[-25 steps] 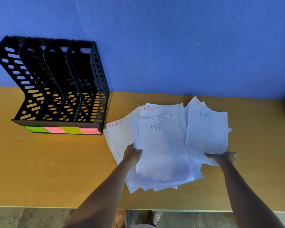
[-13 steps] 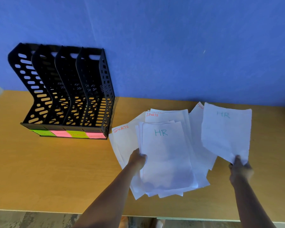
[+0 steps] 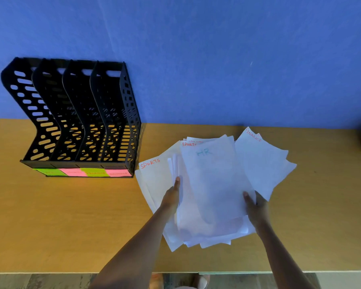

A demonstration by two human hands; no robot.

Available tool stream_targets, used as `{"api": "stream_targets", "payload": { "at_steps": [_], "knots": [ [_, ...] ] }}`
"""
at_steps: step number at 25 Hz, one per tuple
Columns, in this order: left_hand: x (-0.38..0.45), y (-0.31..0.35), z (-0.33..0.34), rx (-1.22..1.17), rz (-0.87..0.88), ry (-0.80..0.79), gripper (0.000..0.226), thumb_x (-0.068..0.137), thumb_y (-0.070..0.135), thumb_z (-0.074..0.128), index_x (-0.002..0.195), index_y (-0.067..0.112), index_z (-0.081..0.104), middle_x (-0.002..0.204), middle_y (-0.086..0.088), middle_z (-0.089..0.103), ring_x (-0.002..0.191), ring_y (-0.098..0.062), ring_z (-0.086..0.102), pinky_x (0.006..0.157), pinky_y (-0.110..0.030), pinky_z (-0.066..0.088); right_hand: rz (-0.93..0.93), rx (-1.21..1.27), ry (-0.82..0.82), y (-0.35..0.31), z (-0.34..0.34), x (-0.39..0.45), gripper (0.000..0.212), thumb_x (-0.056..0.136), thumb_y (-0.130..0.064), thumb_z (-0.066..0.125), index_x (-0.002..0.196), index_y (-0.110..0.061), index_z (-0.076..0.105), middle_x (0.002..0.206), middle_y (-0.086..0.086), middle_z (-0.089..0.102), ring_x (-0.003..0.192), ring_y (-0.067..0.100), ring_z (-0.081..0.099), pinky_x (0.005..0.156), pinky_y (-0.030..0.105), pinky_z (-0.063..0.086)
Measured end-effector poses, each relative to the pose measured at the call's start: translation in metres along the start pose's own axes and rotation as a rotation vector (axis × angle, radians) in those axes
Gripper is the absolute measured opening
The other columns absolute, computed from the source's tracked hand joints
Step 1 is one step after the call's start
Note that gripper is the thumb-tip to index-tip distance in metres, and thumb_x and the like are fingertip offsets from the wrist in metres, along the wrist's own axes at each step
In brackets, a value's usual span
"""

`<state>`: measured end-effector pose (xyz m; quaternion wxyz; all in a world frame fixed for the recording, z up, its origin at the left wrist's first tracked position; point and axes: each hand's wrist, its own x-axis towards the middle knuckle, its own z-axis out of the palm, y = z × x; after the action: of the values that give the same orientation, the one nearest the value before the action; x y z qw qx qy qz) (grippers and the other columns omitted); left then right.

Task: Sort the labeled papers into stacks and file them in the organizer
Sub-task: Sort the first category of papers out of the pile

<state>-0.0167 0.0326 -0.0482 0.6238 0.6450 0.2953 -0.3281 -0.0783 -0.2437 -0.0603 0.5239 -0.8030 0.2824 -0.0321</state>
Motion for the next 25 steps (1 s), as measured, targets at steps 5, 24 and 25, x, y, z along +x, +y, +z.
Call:
{"api": "stream_targets", "payload": {
  "at_steps": [5, 24, 25],
  "knots": [
    [0.001, -0.007, -0.002, 0.065, 0.106, 0.059, 0.044, 0.093, 0.051, 0.06, 0.117, 0.015, 0.063, 0.109, -0.004, 0.068, 0.102, -0.024, 0.064, 0.092, -0.037, 0.05, -0.059, -0.107, -0.107, 0.001, 0.019, -0.018, 0.01, 0.096, -0.018, 0.063, 0.102, -0.013, 0.068, 0.095, 0.001, 0.072, 0.091, 0.023, 0.065, 0.076, 0.03, 0.045],
    [-0.012, 0.032, 0.002, -0.044, 0.148, -0.202, 0.033, 0.087, 0.013, 0.073, 0.119, 0.014, 0.067, 0.111, -0.001, 0.075, 0.097, -0.015, 0.072, 0.085, -0.029, 0.056, -0.001, 0.027, -0.278, -0.048, 0.017, 0.017, 0.053, 0.072, -0.066, 0.071, 0.111, -0.031, 0.065, 0.104, -0.021, 0.071, 0.099, 0.0, 0.067, 0.07, 0.009, 0.05],
    [-0.012, 0.033, 0.005, 0.001, 0.173, -0.18, 0.034, 0.083, 0.019, 0.077, 0.116, 0.018, 0.069, 0.114, 0.001, 0.074, 0.103, -0.016, 0.069, 0.092, -0.032, 0.054, -0.02, 0.042, -0.292, -0.053, 0.021, 0.015, 0.048, 0.074, -0.061, 0.073, 0.113, -0.034, 0.062, 0.104, -0.022, 0.07, 0.096, -0.004, 0.066, 0.065, 0.007, 0.05]
  ]
}}
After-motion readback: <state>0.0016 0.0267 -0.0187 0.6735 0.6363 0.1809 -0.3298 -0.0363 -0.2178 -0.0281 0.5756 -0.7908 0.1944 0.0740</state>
